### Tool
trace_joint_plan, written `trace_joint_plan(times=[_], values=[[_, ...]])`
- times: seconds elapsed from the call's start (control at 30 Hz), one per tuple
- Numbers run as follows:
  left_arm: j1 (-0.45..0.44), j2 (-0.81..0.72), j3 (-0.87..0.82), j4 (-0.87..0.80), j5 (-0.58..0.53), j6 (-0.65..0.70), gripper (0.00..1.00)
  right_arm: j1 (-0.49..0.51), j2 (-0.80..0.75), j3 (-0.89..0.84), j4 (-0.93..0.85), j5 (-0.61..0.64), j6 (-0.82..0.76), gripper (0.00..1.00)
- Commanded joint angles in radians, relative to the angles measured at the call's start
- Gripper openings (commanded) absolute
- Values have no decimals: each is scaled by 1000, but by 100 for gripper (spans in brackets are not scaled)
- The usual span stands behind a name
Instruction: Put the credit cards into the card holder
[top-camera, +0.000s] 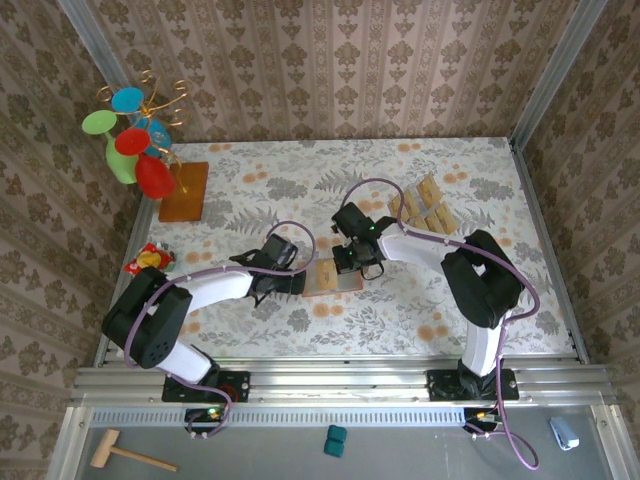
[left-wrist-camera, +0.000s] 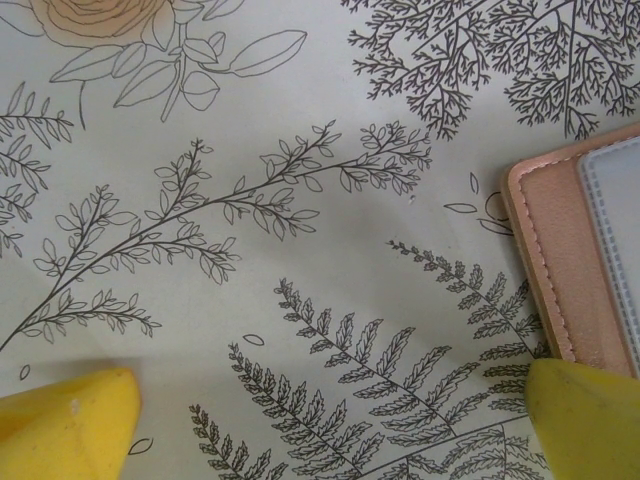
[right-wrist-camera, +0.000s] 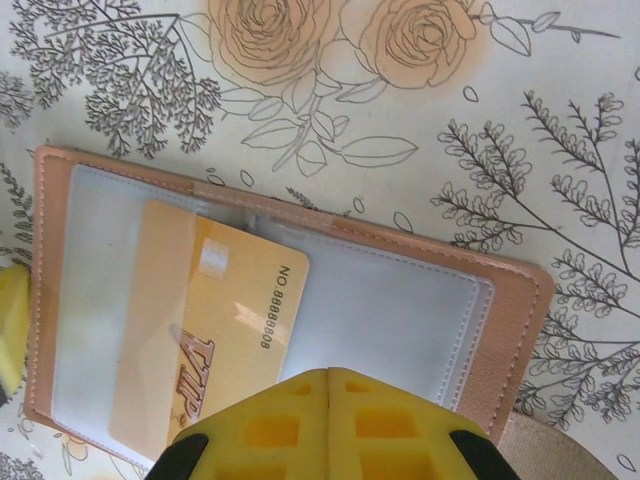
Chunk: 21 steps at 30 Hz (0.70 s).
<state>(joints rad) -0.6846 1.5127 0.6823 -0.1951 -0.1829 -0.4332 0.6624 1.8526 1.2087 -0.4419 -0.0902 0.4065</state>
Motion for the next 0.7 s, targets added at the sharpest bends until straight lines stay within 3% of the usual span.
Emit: trace_joint_plan(times=[0.0, 0.67], values=[[12, -4, 2, -19, -4, 15, 100, -1, 33, 22, 2, -29, 9, 0], [12, 22, -1, 12, 11, 9, 100, 43, 105, 71, 25, -72, 41, 0]])
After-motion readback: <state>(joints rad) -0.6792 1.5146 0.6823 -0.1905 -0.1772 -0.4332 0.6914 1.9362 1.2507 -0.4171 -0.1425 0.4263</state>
